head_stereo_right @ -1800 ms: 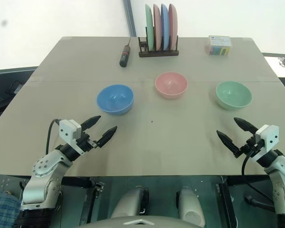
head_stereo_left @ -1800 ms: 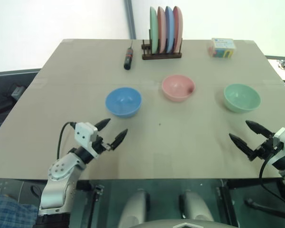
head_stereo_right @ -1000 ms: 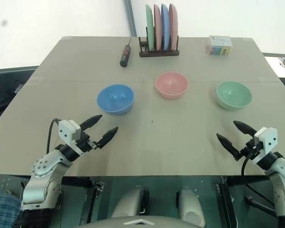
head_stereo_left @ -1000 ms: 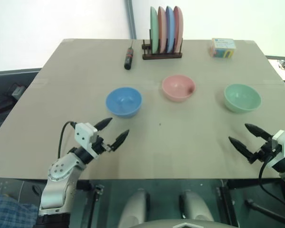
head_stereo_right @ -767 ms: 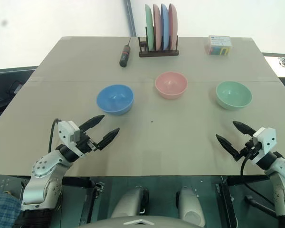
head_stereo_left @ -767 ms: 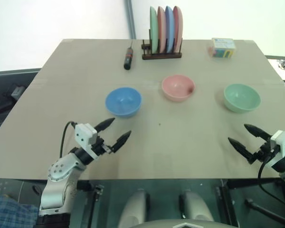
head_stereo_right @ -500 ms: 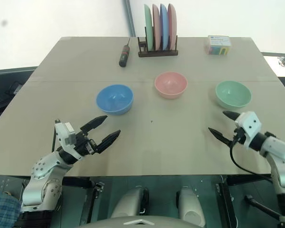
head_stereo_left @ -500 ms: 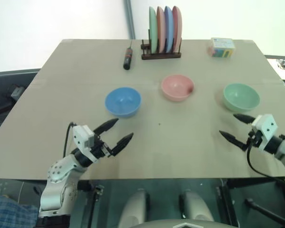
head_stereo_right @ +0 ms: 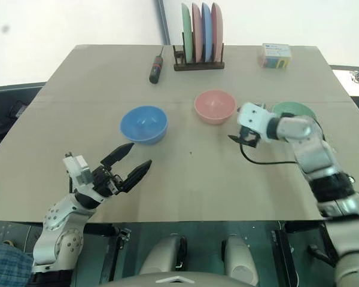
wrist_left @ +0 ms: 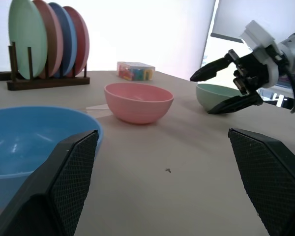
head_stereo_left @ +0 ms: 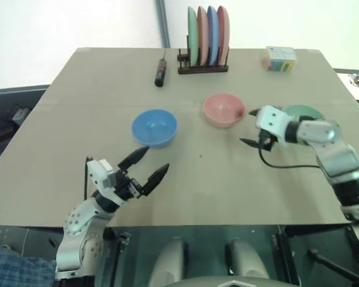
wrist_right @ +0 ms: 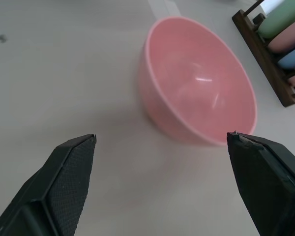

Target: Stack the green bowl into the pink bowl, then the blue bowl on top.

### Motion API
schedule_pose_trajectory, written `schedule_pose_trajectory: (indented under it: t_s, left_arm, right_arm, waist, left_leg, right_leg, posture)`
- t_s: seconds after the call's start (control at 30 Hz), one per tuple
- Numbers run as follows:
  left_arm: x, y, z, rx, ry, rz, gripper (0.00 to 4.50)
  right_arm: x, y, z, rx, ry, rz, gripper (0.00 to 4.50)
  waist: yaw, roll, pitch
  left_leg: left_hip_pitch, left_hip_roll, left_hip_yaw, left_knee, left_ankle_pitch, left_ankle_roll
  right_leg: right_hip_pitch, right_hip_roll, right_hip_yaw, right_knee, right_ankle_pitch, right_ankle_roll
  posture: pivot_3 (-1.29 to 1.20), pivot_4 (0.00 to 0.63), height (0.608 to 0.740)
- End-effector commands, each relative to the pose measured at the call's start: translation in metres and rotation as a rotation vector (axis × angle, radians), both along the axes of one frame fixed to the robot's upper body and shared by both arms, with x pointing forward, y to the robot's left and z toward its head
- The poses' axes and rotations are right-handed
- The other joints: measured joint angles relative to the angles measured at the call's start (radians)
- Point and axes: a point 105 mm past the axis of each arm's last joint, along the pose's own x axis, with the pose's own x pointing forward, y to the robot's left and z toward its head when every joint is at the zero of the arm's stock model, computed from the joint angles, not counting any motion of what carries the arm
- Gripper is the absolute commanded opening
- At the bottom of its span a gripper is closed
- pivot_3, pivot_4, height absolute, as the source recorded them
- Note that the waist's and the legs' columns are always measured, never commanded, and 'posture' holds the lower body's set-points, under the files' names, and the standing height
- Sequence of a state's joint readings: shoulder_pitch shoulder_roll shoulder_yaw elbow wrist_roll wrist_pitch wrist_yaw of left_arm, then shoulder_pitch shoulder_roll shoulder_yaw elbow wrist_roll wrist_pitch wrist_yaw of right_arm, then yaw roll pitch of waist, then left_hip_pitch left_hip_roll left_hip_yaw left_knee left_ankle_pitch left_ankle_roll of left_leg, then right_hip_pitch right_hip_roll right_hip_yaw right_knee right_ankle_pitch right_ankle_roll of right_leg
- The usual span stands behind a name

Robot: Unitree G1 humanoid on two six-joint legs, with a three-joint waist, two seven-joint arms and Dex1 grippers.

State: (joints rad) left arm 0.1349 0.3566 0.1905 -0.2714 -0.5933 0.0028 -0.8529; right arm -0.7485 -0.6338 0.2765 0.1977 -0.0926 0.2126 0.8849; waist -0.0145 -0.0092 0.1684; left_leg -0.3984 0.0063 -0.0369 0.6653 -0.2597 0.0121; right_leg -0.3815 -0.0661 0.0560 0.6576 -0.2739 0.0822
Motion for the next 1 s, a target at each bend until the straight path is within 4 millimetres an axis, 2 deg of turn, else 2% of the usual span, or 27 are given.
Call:
schedule_pose_trajectory:
  t_s: [0.03,0.13,0.3,0.37,0.43,0.5,0.57,0.6,0.7,0.73,0.9,1.0]
  left_arm:
    - [-0.008,-0.002,0.012,-0.008,-0.06,0.017,4.5]
    - [-0.013,0.001,0.01,-0.007,-0.056,0.048,4.5]
    - [-0.023,0.007,0.005,-0.011,-0.038,0.095,4.5]
    - [-0.027,0.008,0.002,-0.005,-0.032,0.098,4.5]
    - [-0.03,0.008,0.0,0.002,-0.031,0.099,4.5]
    - [-0.031,0.009,-0.001,0.005,-0.032,0.104,4.5]
    - [-0.032,0.009,-0.002,0.006,-0.033,0.107,4.5]
    - [-0.032,0.009,-0.002,0.006,-0.032,0.107,4.5]
    - [-0.032,0.009,-0.002,0.008,-0.031,0.103,4.5]
    - [-0.032,0.01,-0.003,0.008,-0.031,0.103,4.5]
    - [-0.031,0.011,-0.007,0.012,-0.019,0.086,4.5]
    - [-0.029,0.01,-0.009,0.02,-0.019,0.069,4.5]
  right_arm:
    - [0.018,0.013,0.011,-0.043,-0.022,0.016,4.46]
    - [0.032,0.023,0.008,-0.092,-0.004,0.009,4.46]
    - [0.042,0.041,-0.014,-0.242,0.075,0.061,4.46]
    - [0.044,0.045,-0.019,-0.281,0.088,0.075,3.95]
    - [0.045,0.048,-0.021,-0.304,0.083,0.09,3.08]
    - [0.046,0.052,-0.019,-0.302,0.076,0.106,2.52]
    - [0.044,0.056,-0.019,-0.31,0.07,0.135,1.62]
    - [0.043,0.057,-0.019,-0.313,0.07,0.147,1.44]
    - [0.04,0.059,-0.017,-0.316,0.067,0.172,0.27]
    - [0.039,0.059,-0.016,-0.314,0.064,0.177,0.08]
    - [0.03,0.06,-0.01,-0.298,0.046,0.223,0.08]
    - [0.01,0.059,0.0,-0.328,0.024,0.288,0.08]
  waist:
    - [-0.002,0.0,0.0]
    - [-0.002,0.0,0.0]
    - [-0.007,0.0,0.001]
    - [-0.011,0.001,0.001]
    - [-0.016,0.001,0.001]
    - [-0.02,0.001,0.001]
    - [-0.023,0.001,0.001]
    - [-0.025,0.001,0.001]
    - [-0.027,0.001,0.001]
    - [-0.027,0.001,0.001]
    - [-0.026,0.002,0.001]
    - [-0.025,0.002,0.001]
  left_leg:
    - [-0.001,0.0,-0.001,0.0,0.0,0.0]
    - [-0.001,0.0,0.0,-0.002,0.0,0.0]
    - [-0.002,-0.002,0.002,-0.008,0.0,0.0]
    - [-0.002,-0.002,0.002,-0.01,0.0,-0.001]
    - [-0.002,-0.002,0.002,-0.011,0.0,-0.001]
    - [-0.001,-0.002,0.002,-0.011,0.001,-0.001]
    - [-0.001,-0.002,0.002,-0.011,0.001,-0.001]
    - [-0.001,-0.002,0.002,-0.011,0.001,-0.001]
    - [-0.001,-0.002,0.002,-0.011,0.001,-0.001]
    - [-0.001,-0.002,0.002,-0.011,0.001,-0.001]
    - [-0.002,-0.002,0.002,-0.012,0.001,-0.001]
    - [-0.002,-0.002,0.002,-0.012,0.001,-0.001]
  right_leg:
    - [-0.001,0.0,0.0,0.0,0.0,0.0]
    - [-0.002,-0.002,0.0,0.0,0.0,0.0]
    - [-0.006,-0.003,0.001,-0.001,0.0,0.0]
    - [-0.007,-0.003,0.001,-0.001,0.0,0.0]
    - [-0.007,-0.003,0.001,-0.001,0.0,0.0]
    - [-0.007,-0.003,0.001,-0.001,0.0,0.0]
    - [-0.007,-0.003,0.001,0.0,0.0,0.0]
    - [-0.007,-0.003,0.001,0.0,0.0,0.0]
    - [-0.007,-0.003,0.001,0.0,0.0,0.0]
    - [-0.008,-0.003,0.001,0.0,0.0,0.0]
    - [-0.008,-0.003,0.001,0.0,0.0,0.0]
    - [-0.008,-0.003,0.001,0.0,0.0,0.0]
  posture:
    - [0.0,0.15,0.74]
    - [0.0,0.15,0.74]
    - [0.0,0.15,0.74]
    - [0.0,0.15,0.74]
    - [0.0,0.15,0.74]
    - [0.0,0.15,0.74]
    - [0.0,0.15,0.74]
    - [0.0,0.15,0.74]
    - [0.0,0.15,0.74]
    - [0.0,0.15,0.74]
    - [0.0,0.15,0.74]
    - [0.0,0.15,0.74]
